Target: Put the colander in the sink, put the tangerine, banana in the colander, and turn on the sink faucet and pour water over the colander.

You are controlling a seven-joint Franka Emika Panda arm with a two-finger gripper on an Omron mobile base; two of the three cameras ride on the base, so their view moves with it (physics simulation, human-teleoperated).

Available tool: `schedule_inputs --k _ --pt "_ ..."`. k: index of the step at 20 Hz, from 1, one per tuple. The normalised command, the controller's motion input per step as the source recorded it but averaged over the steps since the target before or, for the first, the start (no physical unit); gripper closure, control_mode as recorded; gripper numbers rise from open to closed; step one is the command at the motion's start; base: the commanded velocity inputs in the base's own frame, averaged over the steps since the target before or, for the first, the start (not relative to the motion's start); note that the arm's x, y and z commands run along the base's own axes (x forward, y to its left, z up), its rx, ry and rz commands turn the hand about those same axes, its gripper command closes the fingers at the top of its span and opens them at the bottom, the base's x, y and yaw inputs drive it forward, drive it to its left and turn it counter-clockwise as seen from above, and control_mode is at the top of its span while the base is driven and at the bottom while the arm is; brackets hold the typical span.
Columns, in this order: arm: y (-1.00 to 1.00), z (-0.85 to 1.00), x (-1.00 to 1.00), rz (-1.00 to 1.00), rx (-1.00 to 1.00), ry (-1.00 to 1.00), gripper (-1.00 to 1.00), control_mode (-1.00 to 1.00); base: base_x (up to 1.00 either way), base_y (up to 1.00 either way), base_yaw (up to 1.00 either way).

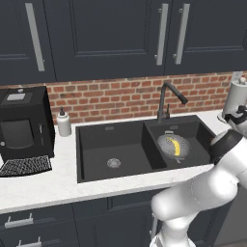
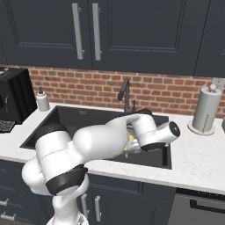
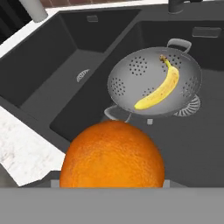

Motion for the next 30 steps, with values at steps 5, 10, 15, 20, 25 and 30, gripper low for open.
schedule_inputs --k 5,10,15,20,25,30 --pt "0.03 0.0 0.18 0.0 0.01 -0.03 1.0 -1.0 0.0 0.0 0.0" --pt "0.2 -0.03 0.12 0.0 0.0 0.0 1.0 -1.0 0.0 0.0 0.0" --pt "0.22 -0.14 0.0 0.0 0.0 0.0 1.0 -1.0 0.0 0.0 0.0" --pt "0.33 -0.15 0.05 0.0 0.0 0.0 1.0 -1.0 0.0 0.0 0.0" --pt "0.45 -0.02 0.16 0.0 0.0 0.0 1.0 -1.0 0.0 0.0 0.0" --pt "0.54 -0.02 0.46 0.0 0.0 0.0 1.0 -1.0 0.0 0.0 0.0"
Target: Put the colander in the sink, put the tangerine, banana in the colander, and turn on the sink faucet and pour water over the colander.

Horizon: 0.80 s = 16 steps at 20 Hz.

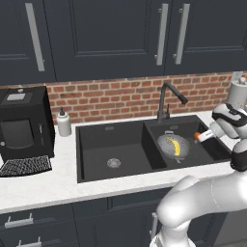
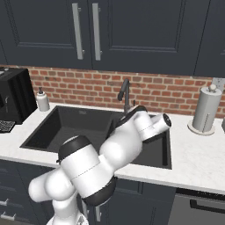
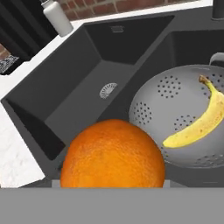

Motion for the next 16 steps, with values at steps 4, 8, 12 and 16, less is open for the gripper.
schedule_inputs --k 4,8,12,16 --pt "0.5 -0.09 0.49 0.0 0.0 0.0 1.0 -1.0 0.0 0.0 0.0" --pt "0.38 -0.18 0.4 0.0 0.0 0.02 1.0 -1.0 0.0 0.0 0.0" --pt "0.1 -0.21 0.33 0.0 0.0 0.03 1.0 -1.0 0.0 0.0 0.0" --pt "0.0 -0.2 0.17 0.0 0.0 0.05 1.0 -1.0 0.0 0.0 0.0"
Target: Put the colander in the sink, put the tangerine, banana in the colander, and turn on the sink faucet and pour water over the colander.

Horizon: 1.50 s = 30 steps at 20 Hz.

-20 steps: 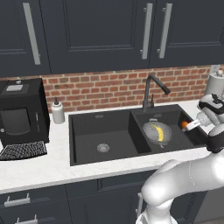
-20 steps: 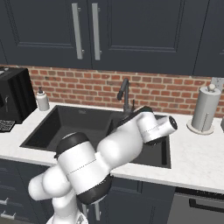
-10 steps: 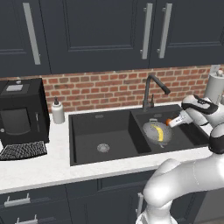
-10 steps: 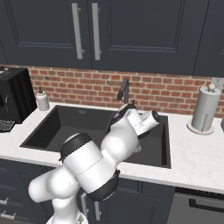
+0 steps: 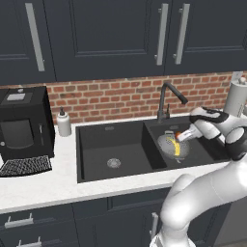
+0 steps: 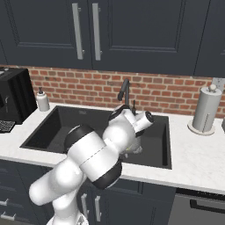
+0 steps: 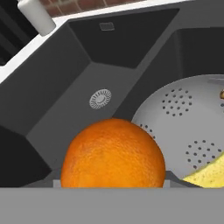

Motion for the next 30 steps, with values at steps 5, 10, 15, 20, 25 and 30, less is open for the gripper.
schedule_inputs --k 5,10,15,20,25,30 --pt "0.0 -0.3 0.23 0.0 0.0 0.02 1.0 -1.0 0.0 0.0 0.0" --pt "0.0 -0.39 0.28 0.0 0.0 0.01 1.0 -1.0 0.0 0.0 0.0" --pt "-0.06 -0.32 0.33 0.0 0.0 0.08 1.0 -1.0 0.0 0.0 0.0" --pt "-0.17 -0.23 0.33 0.0 0.0 0.13 1.0 -1.0 0.0 0.0 0.0" --pt "-0.21 -0.23 0.33 0.0 0.0 0.12 1.0 -1.0 0.0 0.0 0.0" --pt "-0.2 -0.47 0.3 0.0 0.0 0.04 1.0 -1.0 0.0 0.0 0.0"
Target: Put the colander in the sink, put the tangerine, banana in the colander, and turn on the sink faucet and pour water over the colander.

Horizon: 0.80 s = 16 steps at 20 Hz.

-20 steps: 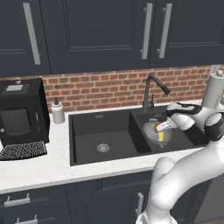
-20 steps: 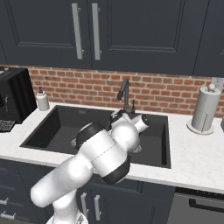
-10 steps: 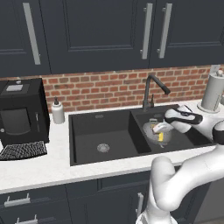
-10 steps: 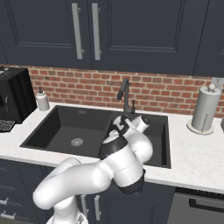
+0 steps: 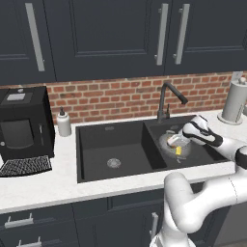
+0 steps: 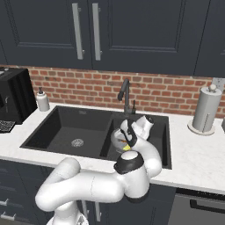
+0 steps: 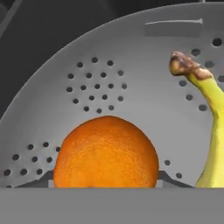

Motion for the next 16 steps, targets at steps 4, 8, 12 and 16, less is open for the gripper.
schedule_inputs --k 4,8,12,16 --pt "-0.08 -0.5 0.15 0.0 0.0 0.0 1.0 -1.0 0.0 0.0 0.0" --pt "0.0 -0.06 0.01 0.0 0.0 0.0 1.0 -1.0 0.0 0.0 0.0" --pt "0.0 0.0 -0.03 0.0 0.0 0.0 -1.0 -1.0 0.0 0.0 0.0" --pt "0.0 0.0 -0.19 -0.01 -0.03 -0.01 -1.0 -1.0 0.0 0.0 0.0"
